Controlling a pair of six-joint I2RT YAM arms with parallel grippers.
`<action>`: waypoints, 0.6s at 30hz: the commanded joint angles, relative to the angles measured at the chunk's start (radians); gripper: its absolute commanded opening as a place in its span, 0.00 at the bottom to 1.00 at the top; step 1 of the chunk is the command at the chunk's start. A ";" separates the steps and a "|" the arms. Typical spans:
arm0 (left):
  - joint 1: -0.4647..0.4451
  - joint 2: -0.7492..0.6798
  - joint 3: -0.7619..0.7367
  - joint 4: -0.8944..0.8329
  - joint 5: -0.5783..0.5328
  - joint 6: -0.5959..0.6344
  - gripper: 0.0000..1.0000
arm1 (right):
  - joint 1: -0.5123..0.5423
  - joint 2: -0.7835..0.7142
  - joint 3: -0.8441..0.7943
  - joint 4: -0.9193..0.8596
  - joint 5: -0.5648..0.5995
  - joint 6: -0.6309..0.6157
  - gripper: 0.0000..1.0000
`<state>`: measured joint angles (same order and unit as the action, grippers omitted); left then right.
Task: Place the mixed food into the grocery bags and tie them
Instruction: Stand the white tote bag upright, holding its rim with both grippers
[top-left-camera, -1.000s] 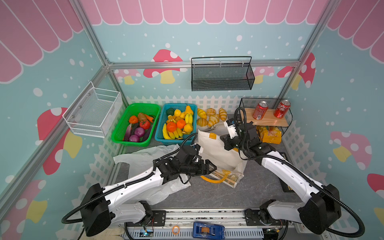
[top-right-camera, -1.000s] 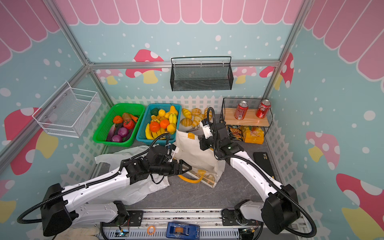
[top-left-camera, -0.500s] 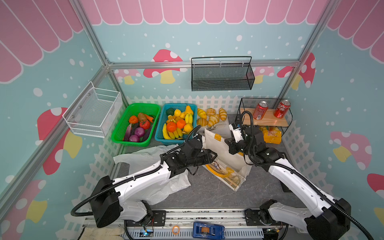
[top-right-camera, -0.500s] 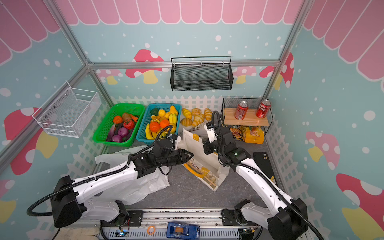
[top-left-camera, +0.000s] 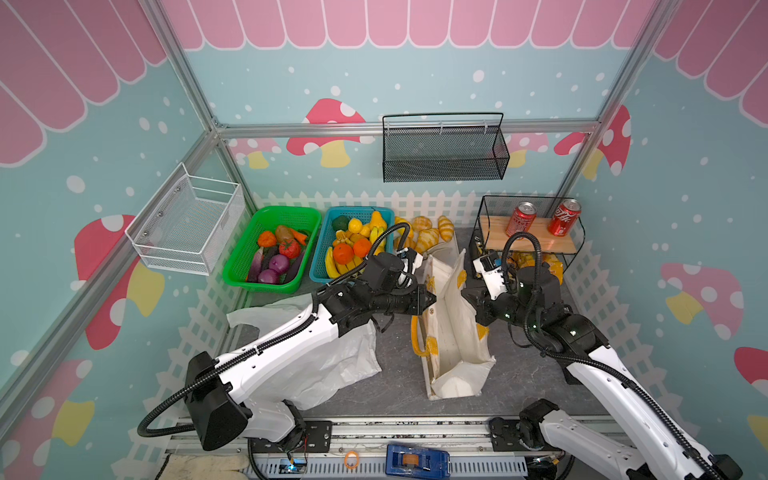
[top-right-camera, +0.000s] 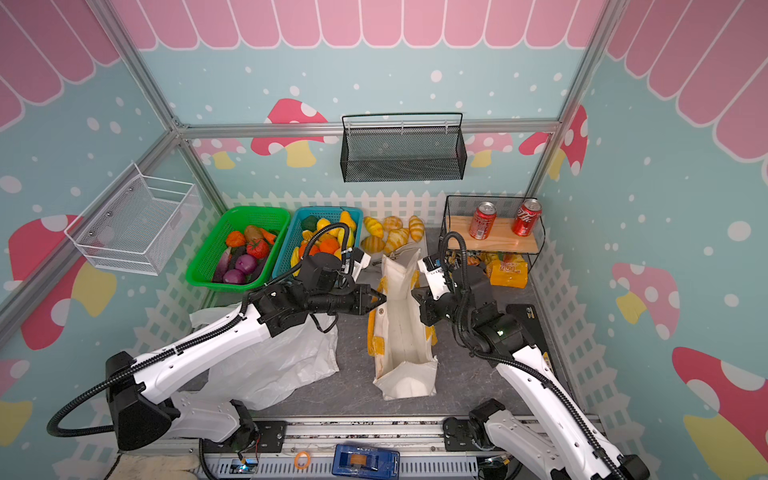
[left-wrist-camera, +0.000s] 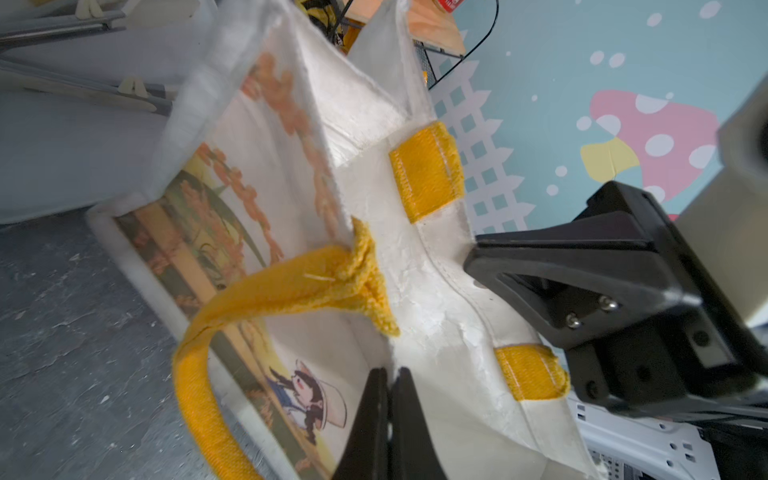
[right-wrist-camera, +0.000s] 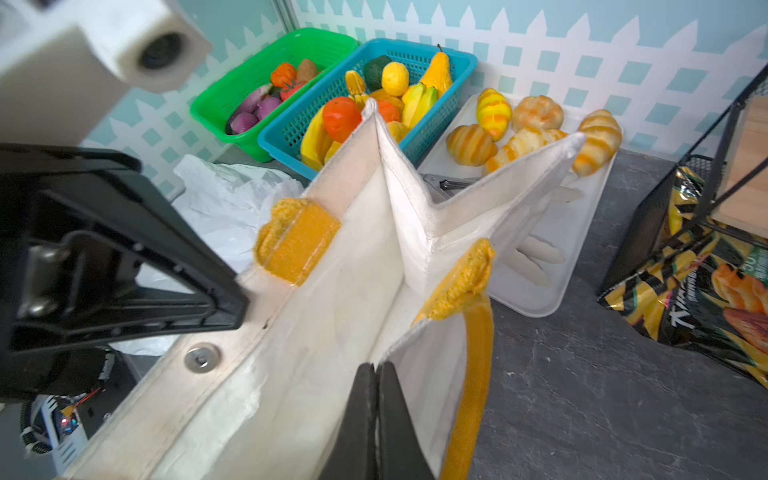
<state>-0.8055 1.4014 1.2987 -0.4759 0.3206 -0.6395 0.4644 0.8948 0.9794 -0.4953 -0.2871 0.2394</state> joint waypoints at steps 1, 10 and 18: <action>0.088 -0.003 0.045 -0.071 0.114 0.107 0.00 | -0.001 -0.024 -0.052 0.093 -0.153 0.037 0.00; 0.252 0.068 0.122 -0.135 0.129 0.246 0.00 | 0.002 -0.041 -0.206 0.369 -0.305 0.208 0.00; 0.284 0.148 0.155 -0.139 0.152 0.289 0.00 | 0.002 0.071 -0.075 0.103 0.228 0.046 0.08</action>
<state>-0.5270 1.5467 1.4181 -0.6174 0.4461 -0.4023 0.4652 0.9379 0.8524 -0.3054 -0.2764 0.3504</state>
